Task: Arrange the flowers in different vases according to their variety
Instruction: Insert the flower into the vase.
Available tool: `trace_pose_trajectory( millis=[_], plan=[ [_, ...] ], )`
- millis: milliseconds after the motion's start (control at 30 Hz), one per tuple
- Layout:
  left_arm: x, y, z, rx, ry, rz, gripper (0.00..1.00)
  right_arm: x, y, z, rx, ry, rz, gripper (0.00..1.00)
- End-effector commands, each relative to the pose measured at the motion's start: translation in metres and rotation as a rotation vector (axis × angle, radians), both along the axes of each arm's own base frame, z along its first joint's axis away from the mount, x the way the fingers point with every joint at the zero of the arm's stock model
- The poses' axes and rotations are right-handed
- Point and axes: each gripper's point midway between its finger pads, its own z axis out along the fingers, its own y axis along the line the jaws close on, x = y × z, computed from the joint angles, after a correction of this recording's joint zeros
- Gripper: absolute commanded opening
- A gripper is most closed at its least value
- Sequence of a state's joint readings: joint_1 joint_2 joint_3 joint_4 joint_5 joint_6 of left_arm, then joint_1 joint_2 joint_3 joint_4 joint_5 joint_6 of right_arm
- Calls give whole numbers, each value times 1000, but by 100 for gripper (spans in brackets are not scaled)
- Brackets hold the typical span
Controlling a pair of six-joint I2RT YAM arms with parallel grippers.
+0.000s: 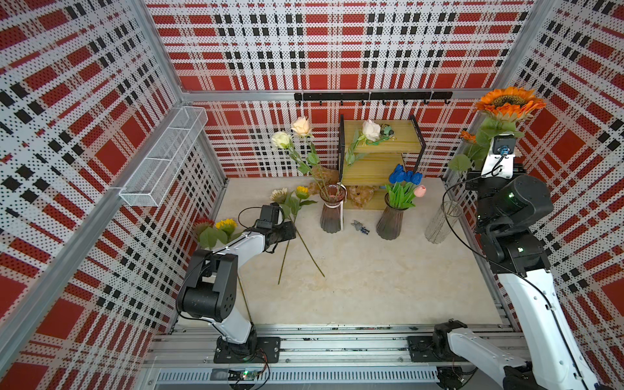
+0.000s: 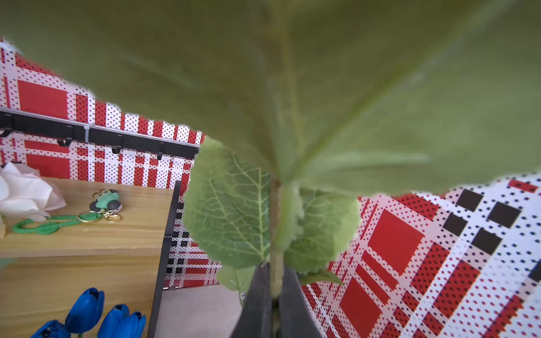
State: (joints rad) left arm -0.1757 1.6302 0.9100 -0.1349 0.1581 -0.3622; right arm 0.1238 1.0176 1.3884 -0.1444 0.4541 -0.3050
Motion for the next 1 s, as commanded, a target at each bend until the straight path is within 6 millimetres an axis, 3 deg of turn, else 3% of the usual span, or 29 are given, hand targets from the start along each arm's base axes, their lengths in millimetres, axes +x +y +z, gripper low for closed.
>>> trace_pose_trajectory(
  millis=[0,333,600,967],
  plan=[
    [10,-6,5,-17,-33,-13,60,8,2,8,43,-73,87,0],
    [6,-3,3,-6,-31,-6,60,41,-15,-20,97,-63,103,0],
    [5,-2,-1,2,-23,1,59,57,-15,-25,102,-63,131,0],
    [7,-6,-7,-20,-11,13,59,37,-8,3,112,-107,172,0]
  ],
)
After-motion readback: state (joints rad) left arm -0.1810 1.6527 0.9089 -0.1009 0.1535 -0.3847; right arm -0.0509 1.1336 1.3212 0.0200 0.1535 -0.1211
